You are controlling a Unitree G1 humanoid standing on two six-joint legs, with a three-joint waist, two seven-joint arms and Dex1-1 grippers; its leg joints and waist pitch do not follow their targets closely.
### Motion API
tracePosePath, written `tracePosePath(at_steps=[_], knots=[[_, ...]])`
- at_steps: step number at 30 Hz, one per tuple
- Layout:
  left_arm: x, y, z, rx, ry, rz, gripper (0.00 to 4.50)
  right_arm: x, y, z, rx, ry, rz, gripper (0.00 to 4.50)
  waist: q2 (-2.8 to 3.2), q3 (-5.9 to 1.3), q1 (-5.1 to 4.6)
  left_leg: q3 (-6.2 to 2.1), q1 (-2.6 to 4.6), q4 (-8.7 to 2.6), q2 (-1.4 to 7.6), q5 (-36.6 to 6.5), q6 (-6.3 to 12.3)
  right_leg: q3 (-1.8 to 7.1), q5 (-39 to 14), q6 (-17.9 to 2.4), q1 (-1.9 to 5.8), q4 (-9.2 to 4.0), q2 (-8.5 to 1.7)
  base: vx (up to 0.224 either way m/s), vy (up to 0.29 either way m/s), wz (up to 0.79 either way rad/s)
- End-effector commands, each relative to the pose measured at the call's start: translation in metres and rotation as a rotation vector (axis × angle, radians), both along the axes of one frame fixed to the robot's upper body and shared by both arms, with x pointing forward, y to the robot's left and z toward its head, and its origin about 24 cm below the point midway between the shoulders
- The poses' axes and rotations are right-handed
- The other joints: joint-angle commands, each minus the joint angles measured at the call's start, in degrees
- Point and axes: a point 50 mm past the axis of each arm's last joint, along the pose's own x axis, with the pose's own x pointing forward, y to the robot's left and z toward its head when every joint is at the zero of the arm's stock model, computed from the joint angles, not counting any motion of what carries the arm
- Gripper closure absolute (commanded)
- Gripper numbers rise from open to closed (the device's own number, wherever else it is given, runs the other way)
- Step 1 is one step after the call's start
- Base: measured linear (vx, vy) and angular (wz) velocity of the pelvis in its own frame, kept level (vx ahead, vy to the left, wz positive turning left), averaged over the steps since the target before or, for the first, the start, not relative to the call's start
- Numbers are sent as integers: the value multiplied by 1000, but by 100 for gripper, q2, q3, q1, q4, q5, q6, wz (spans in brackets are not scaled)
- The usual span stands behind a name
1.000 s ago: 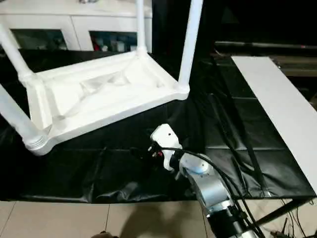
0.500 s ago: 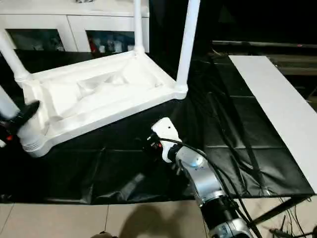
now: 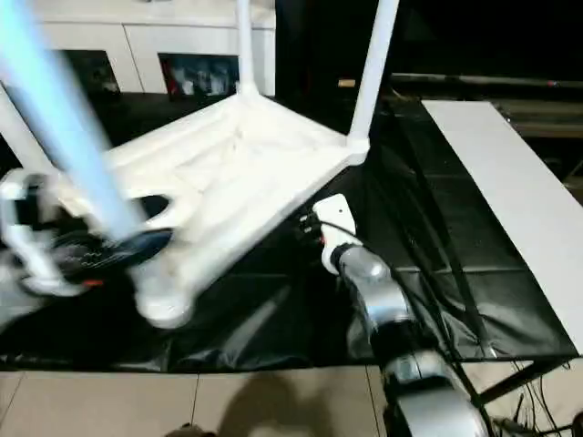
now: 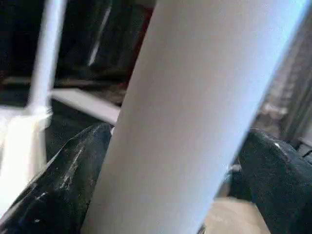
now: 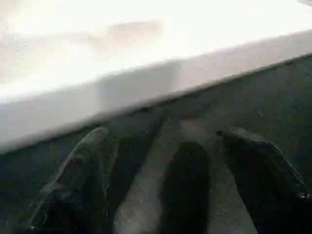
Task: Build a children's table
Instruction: Rotate table base
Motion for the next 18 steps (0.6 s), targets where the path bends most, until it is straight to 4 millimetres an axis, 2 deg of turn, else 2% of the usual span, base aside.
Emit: tracePosePath(at_steps=[1, 4, 5, 7, 9, 10, 14, 18], knots=[[3, -11, 6, 8, -33, 7, 2, 4, 4, 4, 53, -6, 8, 77, 34, -330, -37, -33, 113, -411, 207, -724, -200, 262, 451, -1136, 197, -366, -383, 0, 0, 0], [9, -26, 7, -26, -42, 11, 2, 5, 18, 8, 116, -10, 73, 77, 42, -339, -60, -25, 119, -397, 215, -703, -207, 268, 564, -1125, 198, -369, -384, 0, 0, 0], [11, -32, 7, -30, -41, 7, 2, 5, 25, 10, 141, -9, 103, 77, 40, -343, -41, -30, 125, -393, 221, -650, -201, 263, 648, -1129, 204, -365, -384, 0, 0, 0], [13, -41, 5, -31, -46, 0, 2, 2, 39, 11, 178, 5, 175, 77, 51, -348, -70, -30, 117, -389, 215, -669, -168, 256, 684, -1157, 209, -366, -382, 0, 0, 0], [15, -48, 5, -39, -51, -13, 2, -2, 48, 7, 172, 26, 226, 77, 30, -342, -111, -43, 81, -400, 208, -649, -141, 252, 676, -1191, 239, -367, -393, 0, 0, 0], [14, -54, 8, -52, -54, -33, 2, -5, 54, 3, 160, 43, 255, 77, 44, -350, -148, -49, 87, -397, 211, -658, -128, 246, 640, -1225, 242, -366, -399, 0, 0, 0], [13, -59, 10, -67, -57, -44, 2, -8, 60, 0, 168, 52, 278, 77, 32, -354, -220, -43, 84, -376, 212, -570, -41, 242, 736, -1379, 246, -364, -401, 0, 0, 0], [10, -71, 13, -87, -72, -73, 2, -17, 79, -1, 203, 56, 392, 77, 43, -348, -238, -39, 97, -380, 228, -652, 18, 238, 660, -1450, 236, -374, -397, 0, 0, 0]])
